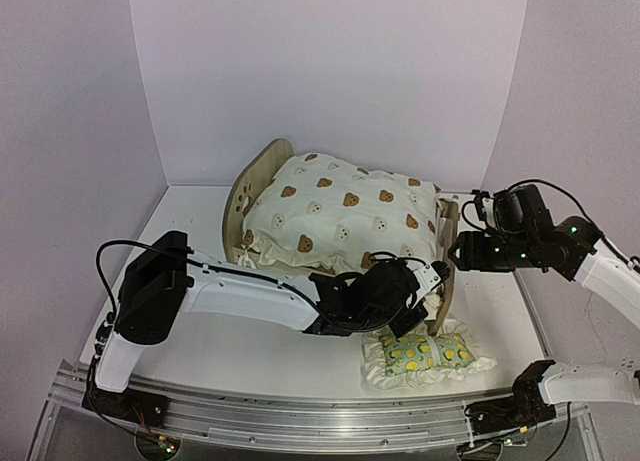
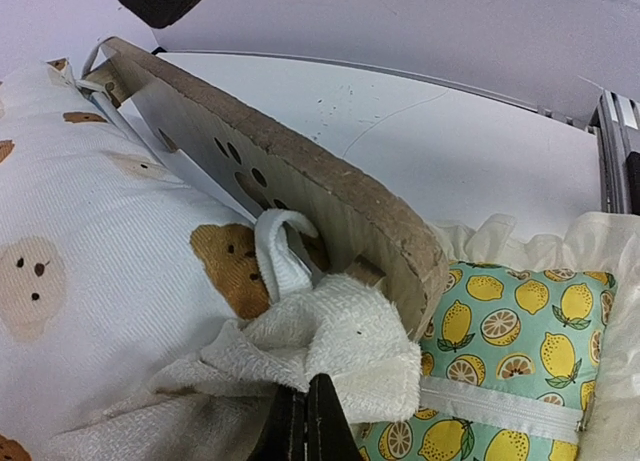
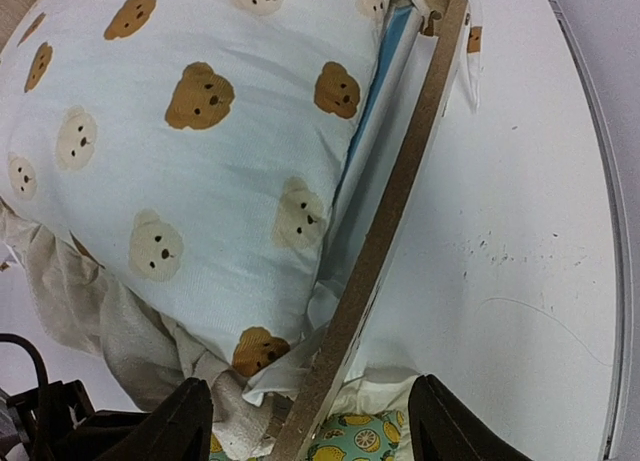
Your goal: Set up the pet bed
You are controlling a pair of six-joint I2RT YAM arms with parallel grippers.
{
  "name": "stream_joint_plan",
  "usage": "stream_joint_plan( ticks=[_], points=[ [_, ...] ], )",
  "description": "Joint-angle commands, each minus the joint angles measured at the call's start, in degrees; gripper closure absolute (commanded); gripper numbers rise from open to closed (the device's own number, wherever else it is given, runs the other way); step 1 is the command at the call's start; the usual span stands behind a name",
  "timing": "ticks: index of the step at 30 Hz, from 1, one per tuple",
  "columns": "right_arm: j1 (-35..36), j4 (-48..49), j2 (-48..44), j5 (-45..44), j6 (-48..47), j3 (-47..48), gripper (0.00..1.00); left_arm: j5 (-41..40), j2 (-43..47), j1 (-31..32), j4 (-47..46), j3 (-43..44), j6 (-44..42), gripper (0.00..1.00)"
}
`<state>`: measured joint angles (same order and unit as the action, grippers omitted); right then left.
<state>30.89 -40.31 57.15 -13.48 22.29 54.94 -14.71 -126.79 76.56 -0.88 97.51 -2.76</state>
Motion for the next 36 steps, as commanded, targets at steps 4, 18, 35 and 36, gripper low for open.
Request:
stream_joint_plan(
  ticks=[4, 18, 35, 36],
  points=[
    [0.3, -0.3, -1.6, 7.7, -2.6, 1.3, 0.33, 2.4, 9.3, -1.1, 0.5, 1.6, 1.2, 1.00],
    [0.2, 0.4, 1.1, 11.8, -7.7, 1.3, 0.38, 1.5, 15.7, -2.8, 0.2, 1.3, -1.1, 1.00],
    [0.2, 7.5, 6.0, 9.8, -10.6, -2.2, 0.64, 2.1, 17.0, -3.5, -0.2, 0.9, -1.6, 1.00],
    [0.2, 7.7, 6.2, 9.7, -10.7, -2.4, 0.65, 2.2, 17.0, -3.6, -0.2, 0.9, -1.6, 1.00]
  ],
)
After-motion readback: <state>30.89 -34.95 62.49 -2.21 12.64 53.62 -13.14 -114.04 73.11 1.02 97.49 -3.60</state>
